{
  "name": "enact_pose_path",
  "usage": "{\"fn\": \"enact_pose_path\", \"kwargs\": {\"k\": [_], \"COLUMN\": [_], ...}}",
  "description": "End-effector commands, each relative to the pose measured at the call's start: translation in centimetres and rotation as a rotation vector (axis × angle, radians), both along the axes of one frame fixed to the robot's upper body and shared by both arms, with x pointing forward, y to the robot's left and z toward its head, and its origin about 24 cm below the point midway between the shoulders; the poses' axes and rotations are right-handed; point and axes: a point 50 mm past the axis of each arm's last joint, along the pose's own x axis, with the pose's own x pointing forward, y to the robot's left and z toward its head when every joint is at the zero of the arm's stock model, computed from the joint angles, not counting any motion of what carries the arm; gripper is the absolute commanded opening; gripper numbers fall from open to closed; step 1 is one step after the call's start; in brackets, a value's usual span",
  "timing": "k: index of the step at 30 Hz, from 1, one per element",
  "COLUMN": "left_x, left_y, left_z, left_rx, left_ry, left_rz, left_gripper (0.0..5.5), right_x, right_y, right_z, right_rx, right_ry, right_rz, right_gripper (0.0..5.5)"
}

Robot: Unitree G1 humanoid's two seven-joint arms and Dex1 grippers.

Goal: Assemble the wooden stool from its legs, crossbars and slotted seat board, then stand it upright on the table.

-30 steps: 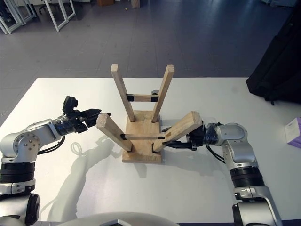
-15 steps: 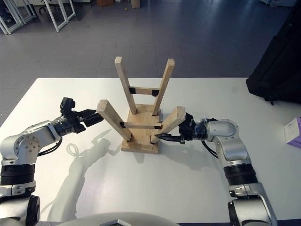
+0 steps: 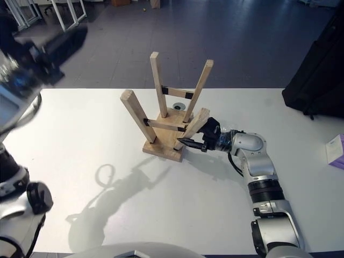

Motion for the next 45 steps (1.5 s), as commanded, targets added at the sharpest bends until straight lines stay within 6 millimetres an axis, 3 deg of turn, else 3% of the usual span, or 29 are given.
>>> {"fn": "enact_pose_path", "kwargs": {"k": [1,3,6,9,19,21,28,31,37,42,45], "left_x": [0.1,0.6,0.7,0.2,0.8,1.1,0.2,0.1,0.1,0.2,0.4], "left_y": [-6.5,-9.7,-12.0,-12.9,-13.0,-13.1,-14.2,-14.3,-13.9,-13.3,-12.8], "left_z": [-1.7,-5.7,-11.2,-13.5,-13.5,-13.7,-19.7,-21.2,-21.4,-20.5,-19.8], "left_rx": [0.149,0.328,0.492,0.543,0.558,0.634,0.895,0.916,0.901,0.873,0.855], "left_ry": [0.048,0.102,0.168,0.174,0.104,0.051,0.040,0.072,0.090,0.084,0.082], "left_rz": [0.023,0.092,0.128,0.121,0.207,0.248,0.226,0.215,0.211,0.224,0.241], "left_gripper": [3.07,3.07,3.07,3.07,3.07,3.07,3.07,3.07,3.07,3.07,3.07], "right_x": [-0.1,-0.1,0.5,0.9,0.7,0.7,0.8,0.6,-1.4,-2.7,-4.1], "right_y": [0.1,0.1,0.1,0.2,0.4,0.5,1.0,1.4,1.2,-1.0,-2.3], "right_z": [-1.3,-1.3,-0.8,-0.3,-0.6,-0.6,-0.6,-2.3,-6.9,-9.3,-10.6], "right_rx": [-0.019,-0.012,0.001,0.011,0.019,0.021,0.012,-0.072,-0.361,-0.499,-0.584], "right_ry": [0.047,0.049,0.051,0.054,0.076,0.077,0.081,0.130,0.344,0.615,0.737], "right_rz": [-0.029,-0.033,-0.043,-0.037,-0.022,-0.020,-0.005,-0.043,-0.157,-0.280,-0.251], "right_gripper": [2.01,2.01,2.01,2.01,2.01,2.01,2.01,2.01,2.01,2.01,2.01]}}
